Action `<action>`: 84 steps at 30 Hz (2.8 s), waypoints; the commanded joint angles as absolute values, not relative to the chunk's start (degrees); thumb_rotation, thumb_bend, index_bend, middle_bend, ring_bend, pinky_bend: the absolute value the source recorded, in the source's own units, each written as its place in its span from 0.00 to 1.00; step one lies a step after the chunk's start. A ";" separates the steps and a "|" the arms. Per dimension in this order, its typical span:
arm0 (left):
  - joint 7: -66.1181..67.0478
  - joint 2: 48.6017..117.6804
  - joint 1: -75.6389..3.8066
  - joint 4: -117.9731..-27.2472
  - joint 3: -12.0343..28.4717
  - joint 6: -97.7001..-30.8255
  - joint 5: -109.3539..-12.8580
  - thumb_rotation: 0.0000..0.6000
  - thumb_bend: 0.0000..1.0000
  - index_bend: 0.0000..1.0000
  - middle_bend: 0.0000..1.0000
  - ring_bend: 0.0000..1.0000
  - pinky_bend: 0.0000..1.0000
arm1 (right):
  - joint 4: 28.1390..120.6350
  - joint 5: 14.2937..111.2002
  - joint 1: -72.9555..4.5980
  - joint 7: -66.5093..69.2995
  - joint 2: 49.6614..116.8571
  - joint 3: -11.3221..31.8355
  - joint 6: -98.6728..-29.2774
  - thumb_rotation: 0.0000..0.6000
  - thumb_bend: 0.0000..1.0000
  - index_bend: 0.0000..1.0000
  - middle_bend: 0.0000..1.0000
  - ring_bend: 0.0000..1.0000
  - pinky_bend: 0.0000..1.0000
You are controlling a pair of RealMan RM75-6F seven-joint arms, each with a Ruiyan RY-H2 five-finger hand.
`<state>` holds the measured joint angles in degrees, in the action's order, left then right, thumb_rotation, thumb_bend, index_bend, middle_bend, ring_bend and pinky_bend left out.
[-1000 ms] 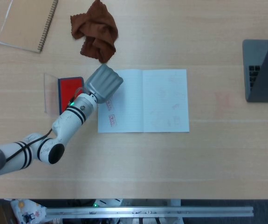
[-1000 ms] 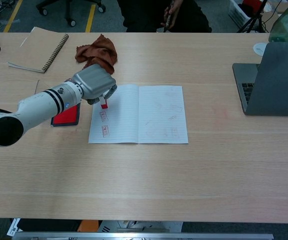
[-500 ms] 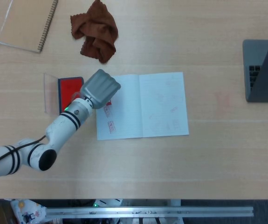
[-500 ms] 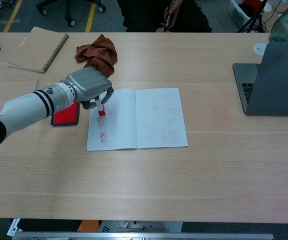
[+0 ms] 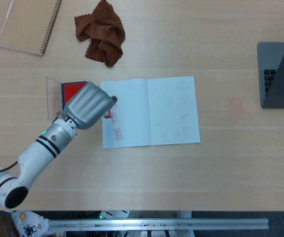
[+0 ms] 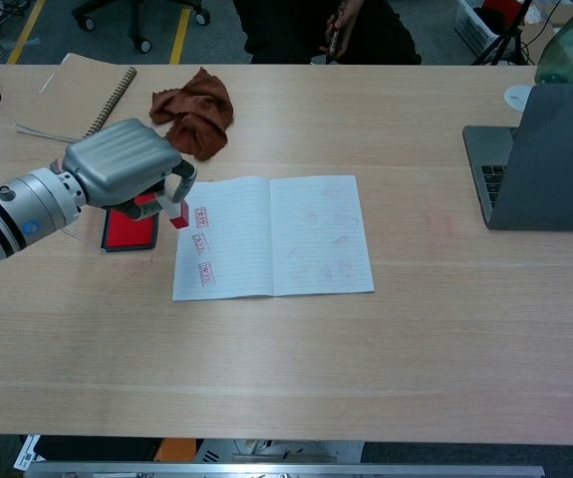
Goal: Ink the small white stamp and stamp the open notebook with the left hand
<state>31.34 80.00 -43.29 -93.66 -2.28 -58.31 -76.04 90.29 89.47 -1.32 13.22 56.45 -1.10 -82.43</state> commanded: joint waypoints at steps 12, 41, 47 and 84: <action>31.08 78.73 -33.54 -92.68 -10.06 -68.83 -88.93 1.00 0.35 0.60 1.00 1.00 1.00 | 90.12 90.17 -1.84 13.77 56.61 -1.27 -82.21 1.00 0.35 0.32 0.38 0.19 0.26; 27.57 87.20 -25.57 -74.56 -10.71 -70.20 -95.27 1.00 0.35 0.55 0.99 1.00 1.00 | 89.82 90.02 -1.14 14.23 56.38 -1.75 -83.08 1.00 0.35 0.32 0.38 0.19 0.26; 28.24 89.00 -25.26 -72.50 -10.17 -69.83 -96.23 1.00 0.34 0.54 1.00 1.00 1.00 | 89.92 89.93 -1.12 14.15 56.36 -1.70 -83.11 1.00 0.35 0.32 0.38 0.19 0.26; 28.12 76.02 -20.76 -91.81 -6.74 -79.31 -99.00 1.00 0.34 0.39 0.89 0.93 1.00 | 89.13 89.69 -1.07 14.66 56.83 -1.21 -83.54 1.00 0.35 0.32 0.38 0.19 0.26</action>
<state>29.65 77.73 -21.84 -90.03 -7.40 -77.16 -98.63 89.15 89.69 -1.06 14.72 56.82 -1.25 -83.49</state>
